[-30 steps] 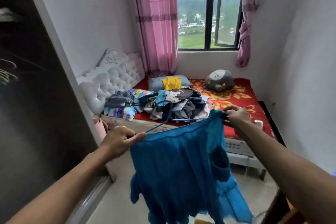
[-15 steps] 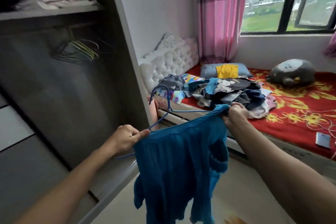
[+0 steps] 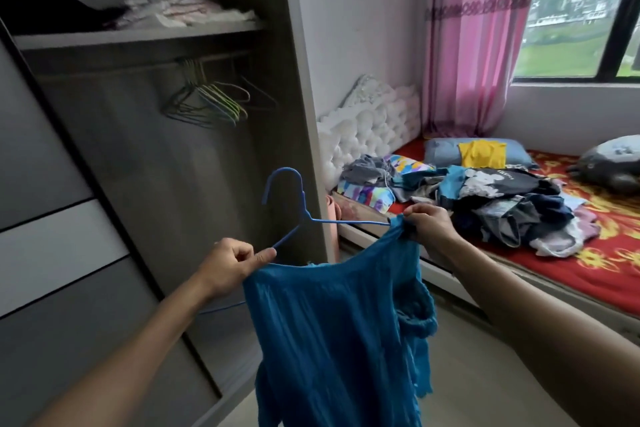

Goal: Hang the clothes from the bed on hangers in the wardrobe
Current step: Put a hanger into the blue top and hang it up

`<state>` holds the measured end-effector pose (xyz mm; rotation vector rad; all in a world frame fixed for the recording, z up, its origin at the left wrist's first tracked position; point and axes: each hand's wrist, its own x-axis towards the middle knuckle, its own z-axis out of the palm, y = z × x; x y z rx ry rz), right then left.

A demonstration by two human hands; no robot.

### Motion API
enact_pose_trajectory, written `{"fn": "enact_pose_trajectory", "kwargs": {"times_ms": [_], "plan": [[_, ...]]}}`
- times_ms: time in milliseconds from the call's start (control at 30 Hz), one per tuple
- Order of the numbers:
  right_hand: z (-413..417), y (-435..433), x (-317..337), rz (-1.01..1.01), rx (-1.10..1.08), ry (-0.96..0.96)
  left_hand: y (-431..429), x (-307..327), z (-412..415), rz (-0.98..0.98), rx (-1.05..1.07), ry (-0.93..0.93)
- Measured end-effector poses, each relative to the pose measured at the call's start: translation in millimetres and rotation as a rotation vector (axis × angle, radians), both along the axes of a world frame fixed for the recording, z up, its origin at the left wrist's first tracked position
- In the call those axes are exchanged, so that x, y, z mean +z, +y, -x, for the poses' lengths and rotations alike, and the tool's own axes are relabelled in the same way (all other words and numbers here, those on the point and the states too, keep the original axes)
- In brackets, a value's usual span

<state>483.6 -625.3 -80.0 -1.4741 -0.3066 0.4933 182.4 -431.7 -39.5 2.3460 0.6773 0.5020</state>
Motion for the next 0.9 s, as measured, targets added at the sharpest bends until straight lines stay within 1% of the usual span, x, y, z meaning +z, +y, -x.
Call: {"fn": "enact_pose_trajectory", "kwargs": {"times_ms": [133,200,233,300,367,433,500,567,633,667,700,767,800,833,867,900], "plan": [[33.6,62.3,-4.0,0.002,0.088,0.067,49.5,-9.0,0.0,-0.272,0.077,-0.087],[49.4,94.4,-5.4,-0.048,0.107,0.130,77.7,-17.4,-1.5,-0.258,0.097,-0.149],[54.3,106.2,-4.6,-0.086,0.065,0.182,92.8,-18.5,0.3,-0.225,0.113,-0.166],[53.3,121.6,-4.6,-0.198,-0.077,0.359,125.0,-19.7,8.6,-0.210,0.099,-0.134],[46.7,131.9,-2.3,-0.293,-0.129,0.508,144.2,-19.5,17.8,-0.230,0.023,-0.056],[42.8,150.2,2.4,-0.304,-0.082,0.532,156.0,-22.3,20.5,-0.254,0.013,-0.004],[45.8,174.5,10.7,-0.259,-0.005,0.483,166.3,-28.0,21.1,-0.247,0.029,0.039],[55.0,196.1,19.2,-0.169,0.143,0.344,174.7,-33.3,20.3,-0.243,0.035,0.062],[71.1,214.7,28.4,0.003,0.356,0.106,186.3,-34.1,16.4,-0.197,0.060,0.025],[79.4,220.3,30.8,0.130,0.446,-0.066,189.0,-32.8,13.4,-0.161,0.080,-0.006],[84.6,227.9,31.1,0.262,0.514,-0.282,194.8,-31.7,10.2,-0.141,0.101,-0.042],[88.0,244.1,31.4,0.489,0.579,-0.725,209.4,-29.7,3.9,-0.084,0.149,-0.120],[87.1,251.1,31.3,0.554,0.609,-0.856,218.5,-29.0,1.3,-0.046,0.175,-0.166],[84.6,258.0,30.3,0.582,0.649,-0.888,228.1,-28.5,-0.5,-0.013,0.199,-0.206],[82.4,264.1,29.5,0.600,0.701,-0.866,238.1,-28.7,-1.3,0.013,0.223,-0.231],[78.6,271.5,28.6,0.627,0.726,-0.892,248.1,-28.6,-1.3,0.024,0.243,-0.242]]}}
